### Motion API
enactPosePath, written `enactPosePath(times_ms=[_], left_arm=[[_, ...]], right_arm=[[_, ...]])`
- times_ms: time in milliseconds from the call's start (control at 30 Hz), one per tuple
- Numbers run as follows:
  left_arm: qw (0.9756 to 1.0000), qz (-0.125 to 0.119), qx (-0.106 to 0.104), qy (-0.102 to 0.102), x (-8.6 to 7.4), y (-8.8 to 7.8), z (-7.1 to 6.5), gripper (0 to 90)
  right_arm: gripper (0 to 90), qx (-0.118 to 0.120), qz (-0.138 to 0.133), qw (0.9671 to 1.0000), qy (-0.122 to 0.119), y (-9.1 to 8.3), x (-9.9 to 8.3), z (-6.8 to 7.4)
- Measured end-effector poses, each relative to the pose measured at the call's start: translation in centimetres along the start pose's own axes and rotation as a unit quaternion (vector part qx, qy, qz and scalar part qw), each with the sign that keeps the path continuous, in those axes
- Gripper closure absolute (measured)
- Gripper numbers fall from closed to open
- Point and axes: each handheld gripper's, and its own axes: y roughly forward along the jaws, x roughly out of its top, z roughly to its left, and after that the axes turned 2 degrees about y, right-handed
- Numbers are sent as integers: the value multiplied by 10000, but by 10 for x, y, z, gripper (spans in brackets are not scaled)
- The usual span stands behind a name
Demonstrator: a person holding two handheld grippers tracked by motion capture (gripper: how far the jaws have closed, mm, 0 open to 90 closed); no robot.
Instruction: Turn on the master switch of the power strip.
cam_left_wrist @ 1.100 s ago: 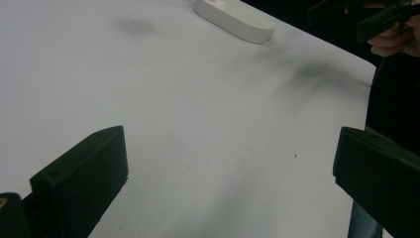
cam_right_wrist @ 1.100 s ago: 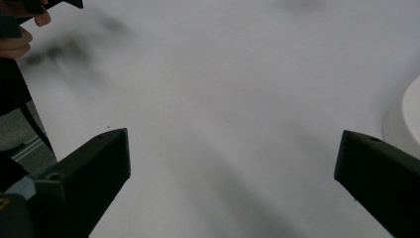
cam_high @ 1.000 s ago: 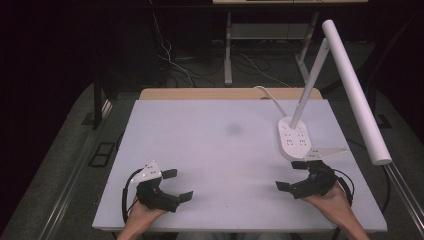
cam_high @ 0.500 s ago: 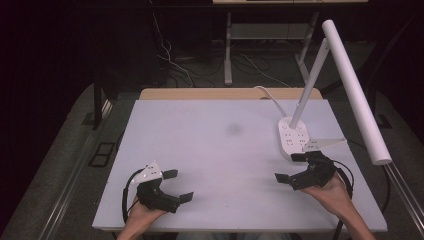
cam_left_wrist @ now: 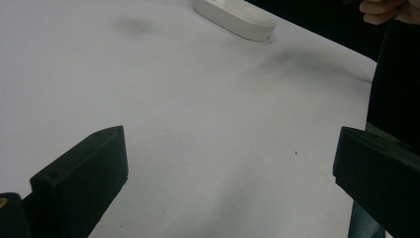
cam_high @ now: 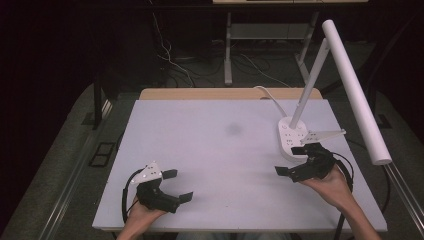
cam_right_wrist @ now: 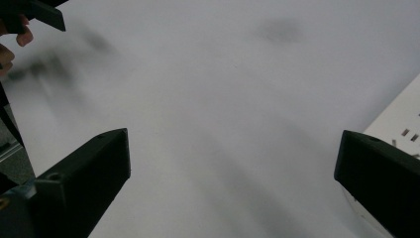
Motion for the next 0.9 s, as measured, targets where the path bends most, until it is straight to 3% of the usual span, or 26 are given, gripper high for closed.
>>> enactPosePath(times_ms=[700, 900], left_arm=[[10000, -10, 23, -4, 0, -1, 0, 0], [10000, -5, 30, 4, 0, -1, 0, 0]], right_arm=[[3, -198, 93, 9997, -113, 0, 24, -13], [3, -324, 162, 9990, -248, 1, 32, -14]])
